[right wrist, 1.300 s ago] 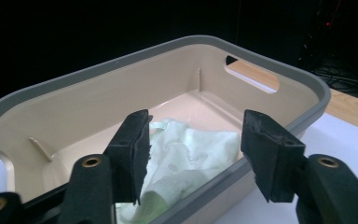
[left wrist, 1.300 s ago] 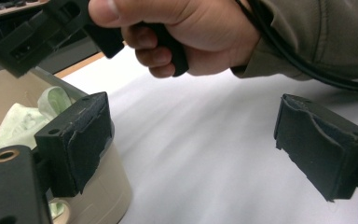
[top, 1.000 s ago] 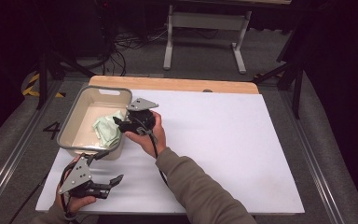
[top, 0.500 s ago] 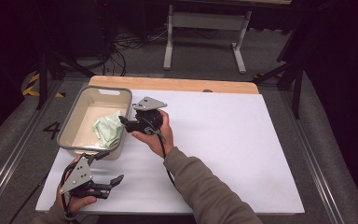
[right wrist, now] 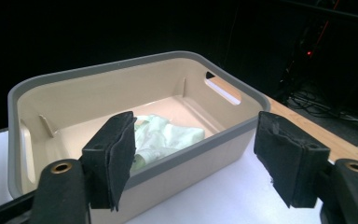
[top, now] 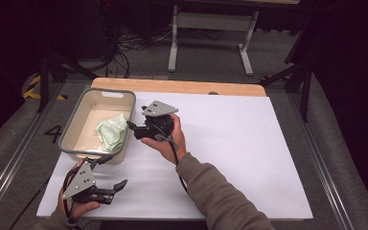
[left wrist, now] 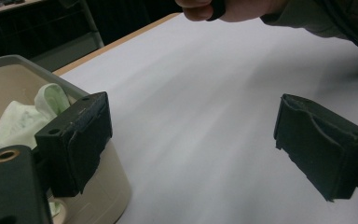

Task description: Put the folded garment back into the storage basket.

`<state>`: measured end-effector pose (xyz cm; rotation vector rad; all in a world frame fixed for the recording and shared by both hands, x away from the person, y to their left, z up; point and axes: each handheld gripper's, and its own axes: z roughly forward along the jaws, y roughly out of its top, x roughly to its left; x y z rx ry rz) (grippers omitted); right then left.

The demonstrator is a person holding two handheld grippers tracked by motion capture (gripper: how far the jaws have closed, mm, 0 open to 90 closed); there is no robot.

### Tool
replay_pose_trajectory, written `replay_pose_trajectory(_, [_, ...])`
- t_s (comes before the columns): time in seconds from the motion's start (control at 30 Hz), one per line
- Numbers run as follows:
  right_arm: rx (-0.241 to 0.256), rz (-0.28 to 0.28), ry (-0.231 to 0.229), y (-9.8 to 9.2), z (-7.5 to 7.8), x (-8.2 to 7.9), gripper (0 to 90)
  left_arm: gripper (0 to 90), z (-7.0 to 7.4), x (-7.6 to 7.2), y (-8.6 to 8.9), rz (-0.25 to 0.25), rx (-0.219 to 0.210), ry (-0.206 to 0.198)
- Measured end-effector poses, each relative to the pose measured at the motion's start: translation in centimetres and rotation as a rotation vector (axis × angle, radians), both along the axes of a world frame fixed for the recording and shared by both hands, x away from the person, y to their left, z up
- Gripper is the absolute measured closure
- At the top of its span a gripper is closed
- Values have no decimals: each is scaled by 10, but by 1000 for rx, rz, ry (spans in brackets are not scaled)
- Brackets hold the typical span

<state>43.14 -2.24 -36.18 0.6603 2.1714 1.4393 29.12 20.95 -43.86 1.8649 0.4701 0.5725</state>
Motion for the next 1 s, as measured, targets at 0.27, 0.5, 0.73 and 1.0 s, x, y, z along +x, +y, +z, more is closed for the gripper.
replay_pose_trajectory(0.27, [-28,14,-37,-14,10,-6,276,122,0,0,-1,2,9,0])
replay_pose_trajectory(0.5, [-52,16,-56,-24,14,-10,260,122,0,1,-1,4,14,-2])
replay_pose_trajectory(0.73, [-60,12,-74,-31,17,-14,233,123,-1,1,-1,6,11,-2])
replay_pose_trajectory(1.0, [-53,-14,-97,-42,20,-18,223,123,-1,1,-1,5,11,-2])
